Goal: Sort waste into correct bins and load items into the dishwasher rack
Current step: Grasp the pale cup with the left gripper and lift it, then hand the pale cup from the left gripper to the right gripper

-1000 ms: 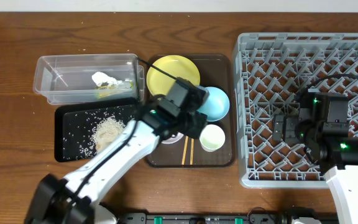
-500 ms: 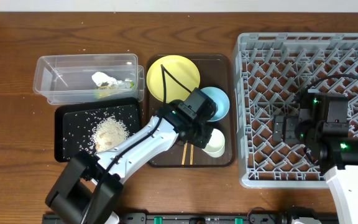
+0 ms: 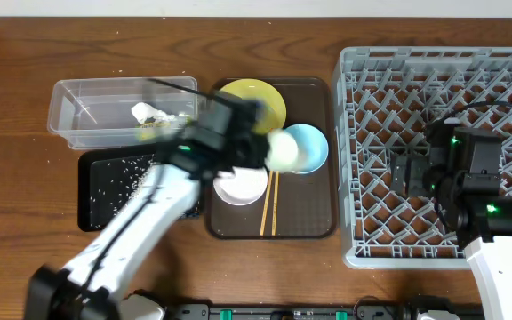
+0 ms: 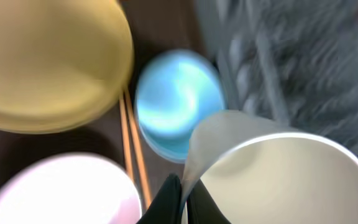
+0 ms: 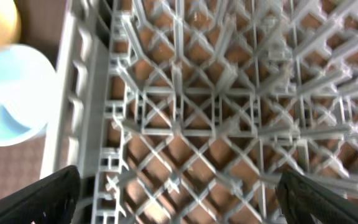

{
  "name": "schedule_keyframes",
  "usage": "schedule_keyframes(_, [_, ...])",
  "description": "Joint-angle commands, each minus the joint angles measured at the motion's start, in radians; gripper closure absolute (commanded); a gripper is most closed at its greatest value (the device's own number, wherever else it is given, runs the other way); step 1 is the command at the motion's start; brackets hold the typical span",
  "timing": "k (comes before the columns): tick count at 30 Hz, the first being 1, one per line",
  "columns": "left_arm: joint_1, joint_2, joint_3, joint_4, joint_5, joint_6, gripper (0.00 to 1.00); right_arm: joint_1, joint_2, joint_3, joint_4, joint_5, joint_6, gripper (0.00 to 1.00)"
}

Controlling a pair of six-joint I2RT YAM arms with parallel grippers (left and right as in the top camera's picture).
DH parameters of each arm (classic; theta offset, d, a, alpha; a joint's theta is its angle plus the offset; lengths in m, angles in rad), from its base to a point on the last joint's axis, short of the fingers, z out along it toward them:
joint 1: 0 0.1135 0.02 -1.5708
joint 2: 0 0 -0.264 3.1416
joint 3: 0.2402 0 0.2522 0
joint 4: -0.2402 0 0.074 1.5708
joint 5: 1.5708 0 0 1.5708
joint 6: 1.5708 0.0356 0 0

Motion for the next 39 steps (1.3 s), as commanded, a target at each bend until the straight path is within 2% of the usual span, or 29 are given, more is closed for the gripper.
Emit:
schedule_keyframes(1, [0.126, 0.000, 0.011, 0.063, 0.233, -0.175, 0.94, -0.009, -0.002, 0.022, 0.040, -0.143, 0.018, 0.01])
schedule_keyframes(7, [0.270, 0.111, 0.011, 0.406, 0.798, -0.348, 0.94, 0.001, 0.054, 0.022, 0.081, -0.820, -0.260, 0.01])
schedule_keyframes(11, [0.257, 0.160, 0.011, 0.480, 0.943, -0.395, 0.94, 0.058, 0.128, 0.021, 0.099, -0.950, -0.319, 0.01])
schedule_keyframes(19, [0.183, 0.168, 0.010, 0.478, 0.988, -0.395, 0.94, 0.182, 0.248, 0.021, 0.369, -1.035, -0.310, 0.01])
schedule_keyframes(28, [0.144, 0.168, 0.010, 0.479, 0.988, -0.395, 0.94, 0.199, 0.258, 0.021, 0.718, -1.048, -0.109, 0.01])
schedule_keyframes(30, [0.144, 0.168, 0.010, 0.479, 0.988, -0.395, 0.94, 0.199, 0.258, 0.021, 0.750, -1.090, -0.105, 0.03])
schedule_keyframes(33, [0.144, 0.168, 0.010, 0.479, 0.988, -0.395, 0.94, 0.200, 0.258, 0.021, 0.753, -1.111, -0.105, 0.12])
schedule_keyframes(39, [0.144, 0.168, 0.010, 0.479, 0.988, -0.396, 0.94, 0.200, 0.258, 0.021, 0.754, -1.111, -0.097, 0.17])
